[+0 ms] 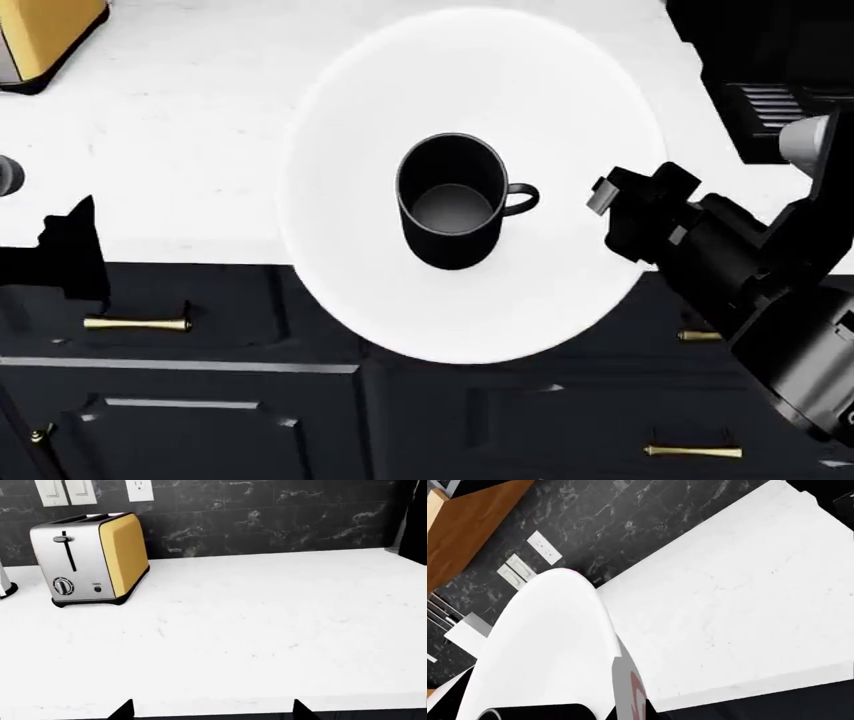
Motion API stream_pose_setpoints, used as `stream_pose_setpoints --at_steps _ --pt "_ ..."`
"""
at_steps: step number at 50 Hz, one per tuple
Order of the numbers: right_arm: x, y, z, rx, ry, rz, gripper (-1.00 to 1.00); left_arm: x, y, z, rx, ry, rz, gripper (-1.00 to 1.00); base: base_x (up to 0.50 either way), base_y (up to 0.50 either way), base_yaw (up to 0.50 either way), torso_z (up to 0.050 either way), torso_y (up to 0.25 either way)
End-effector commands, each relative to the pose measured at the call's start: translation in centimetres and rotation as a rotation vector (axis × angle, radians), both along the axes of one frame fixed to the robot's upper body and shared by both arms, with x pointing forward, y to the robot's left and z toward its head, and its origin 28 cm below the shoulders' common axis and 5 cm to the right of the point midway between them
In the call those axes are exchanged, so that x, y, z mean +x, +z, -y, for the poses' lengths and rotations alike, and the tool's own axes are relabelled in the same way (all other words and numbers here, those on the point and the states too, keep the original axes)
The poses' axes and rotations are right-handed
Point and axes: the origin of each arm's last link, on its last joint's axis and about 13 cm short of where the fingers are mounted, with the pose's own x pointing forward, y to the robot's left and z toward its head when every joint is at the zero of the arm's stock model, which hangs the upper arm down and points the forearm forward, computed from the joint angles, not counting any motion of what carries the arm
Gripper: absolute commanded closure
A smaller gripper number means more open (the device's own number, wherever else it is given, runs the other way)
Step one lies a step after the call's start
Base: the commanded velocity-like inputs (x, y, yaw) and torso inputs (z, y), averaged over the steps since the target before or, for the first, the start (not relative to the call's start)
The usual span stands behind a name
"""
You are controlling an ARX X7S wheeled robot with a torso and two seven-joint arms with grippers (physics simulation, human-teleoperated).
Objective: Place the cup inside the bowl on the dining table and move the bowl to any counter.
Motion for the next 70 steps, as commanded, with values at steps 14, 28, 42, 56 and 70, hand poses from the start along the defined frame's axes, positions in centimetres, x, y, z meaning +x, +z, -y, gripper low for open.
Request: stream_pose_setpoints --at_steps 14,28,42,56,70 --pt "0.0 0.2 0.0 0.025 0.005 0.024 1.00 -0.2 -0.3 0.2 0.000 0.001 -0.001 -1.00 0.50 0.15 0.00 0.000 0.001" --pt "0.0 -0.1 -0.1 0.028 0.017 0.002 1.00 -0.1 -0.4 0.4 -0.001 0.003 -0.004 -1.00 0.50 0.08 0.00 0.001 0.001" --pt "-0.1 -0.3 -0.2 0.019 0.037 -0.024 1.00 -0.1 0.0 0.2 0.011 0.005 -0.004 -1.00 0.50 0.14 0.00 0.000 0.001" --pt "0.1 -1.6 -0.5 0.033 0.041 -0.068 1.00 -0.3 -0.4 -0.1 0.003 0.003 -0.008 -1.00 0.09 0.01 0.00 0.000 0.001" --pt "0.2 -3.8 -0.9 0.058 0.045 -0.120 1.00 -0.5 -0.4 -0.5 0.000 0.002 -0.011 -1.00 0.00 0.00 0.00 0.000 0.000"
